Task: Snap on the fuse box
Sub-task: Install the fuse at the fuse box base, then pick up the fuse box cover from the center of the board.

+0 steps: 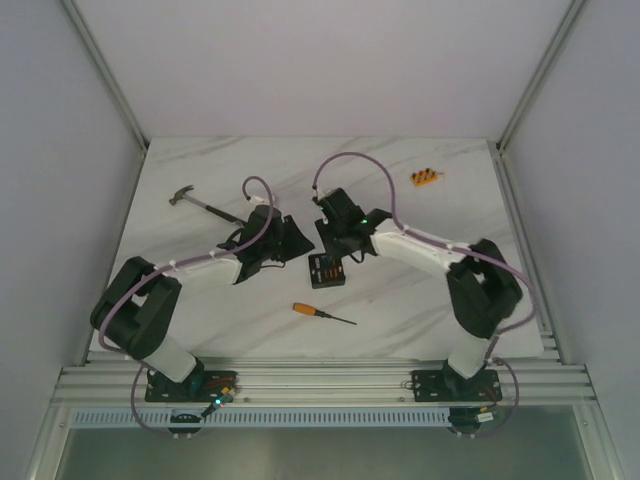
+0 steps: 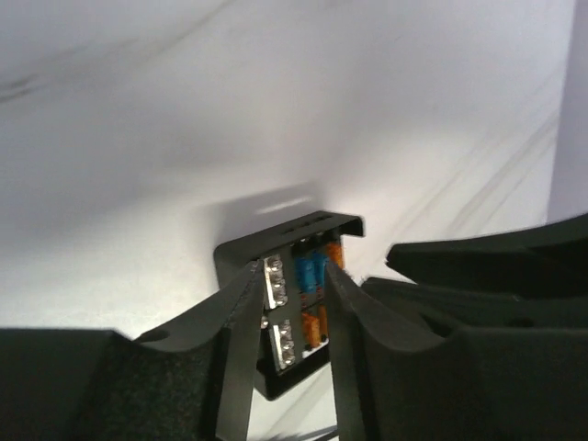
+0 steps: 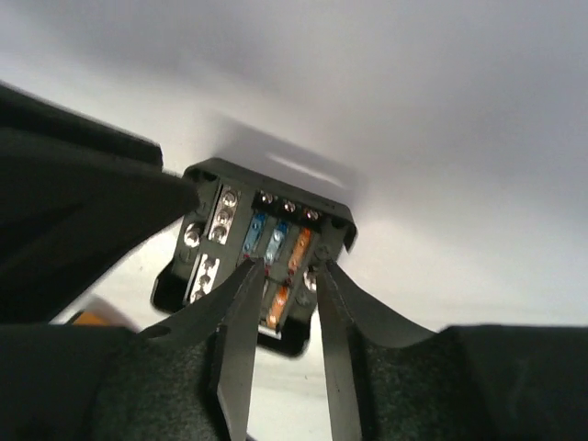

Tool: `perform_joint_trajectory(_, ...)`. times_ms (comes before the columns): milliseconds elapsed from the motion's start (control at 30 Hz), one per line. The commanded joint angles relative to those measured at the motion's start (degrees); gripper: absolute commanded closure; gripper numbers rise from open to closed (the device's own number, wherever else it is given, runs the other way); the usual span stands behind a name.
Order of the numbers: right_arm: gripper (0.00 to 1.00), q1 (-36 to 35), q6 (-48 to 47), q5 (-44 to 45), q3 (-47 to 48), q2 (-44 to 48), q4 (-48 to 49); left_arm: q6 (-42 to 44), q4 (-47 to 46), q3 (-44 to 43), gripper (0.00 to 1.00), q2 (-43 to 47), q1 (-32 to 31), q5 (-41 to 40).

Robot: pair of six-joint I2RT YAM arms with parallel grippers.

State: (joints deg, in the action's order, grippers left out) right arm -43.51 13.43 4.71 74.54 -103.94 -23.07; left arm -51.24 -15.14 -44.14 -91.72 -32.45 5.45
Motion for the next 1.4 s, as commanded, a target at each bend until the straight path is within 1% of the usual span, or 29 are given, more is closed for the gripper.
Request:
perform_joint_trajectory(0, 0.59, 1.9, 1.6, 0.8, -5.8, 11.3, 8.6, 4.7, 6.4, -2.0, 0.53, 6.0, 0.2, -5.8)
perform_joint_trajectory(100, 0.49, 4.3, 1.7, 2.1, -11.7, 17.7, 12.2, 6.9, 12.1, -1.9, 0.39, 10.0, 1.3, -11.4)
perform_joint_trajectory(167, 0.41, 6.0, 1.4, 2.6, -16.2, 21.5, 15.1, 7.9, 15.4, -1.2, 0.32, 13.8, 2.8, -14.2)
perform_joint_trajectory(233, 0.34, 7.8, 0.9, 2.3, -21.6, 25.0, 18.1, 8.3, 16.5, 0.2, 0.26, 16.8, 6.0, -16.3)
perform_joint_trajectory(300, 0.26, 9.7, 0.5, 1.5, -25.4, 27.9, 20.9, 8.1, 16.4, 2.2, 0.23, 19.7, 9.7, -16.3)
perform_joint_trajectory(433, 0.17, 12.8, -0.7, -1.0, -30.5, 31.7, 25.0, 8.1, 15.3, 5.2, 0.19, 24.8, 16.9, -15.9)
perform_joint_trajectory(500, 0.14, 13.6, -1.1, -2.6, -32.2, 33.0, 26.7, 8.0, 13.7, 6.9, 0.18, 26.8, 20.6, -14.4)
perform_joint_trajectory(667, 0.09, 15.0, -1.6, -5.6, -36.1, 34.6, 30.8, 5.9, 4.3, 13.3, 0.18, 30.1, 29.9, -8.1)
perform_joint_trajectory(800, 0.06, 15.4, -1.7, -6.4, -38.2, 35.2, 32.8, 5.0, -3.3, 17.6, 0.19, 29.1, 35.2, -4.2)
perform_joint_trajectory(967, 0.0, 15.5, -2.1, -7.8, -39.1, 35.2, 34.0, 4.1, -13.4, 19.2, 0.25, 21.1, 39.7, 4.1)
perform_joint_trajectory(1067, 0.0, 15.5, -2.5, -7.9, -39.4, 35.4, 34.3, 3.6, -18.3, 18.5, 0.3, 15.0, 41.5, 8.1)
perform_joint_trajectory(1233, 0.0, 15.6, -3.0, -8.2, -39.3, 35.1, 34.3, 4.3, -20.3, 15.4, 0.38, 5.4, 42.3, 9.8)
perform_joint_trajectory(1367, 0.0, 15.5, -3.4, -8.6, -39.1, 34.6, 34.4, 4.2, -21.7, 14.2, 0.42, -0.1, 42.6, 11.1)
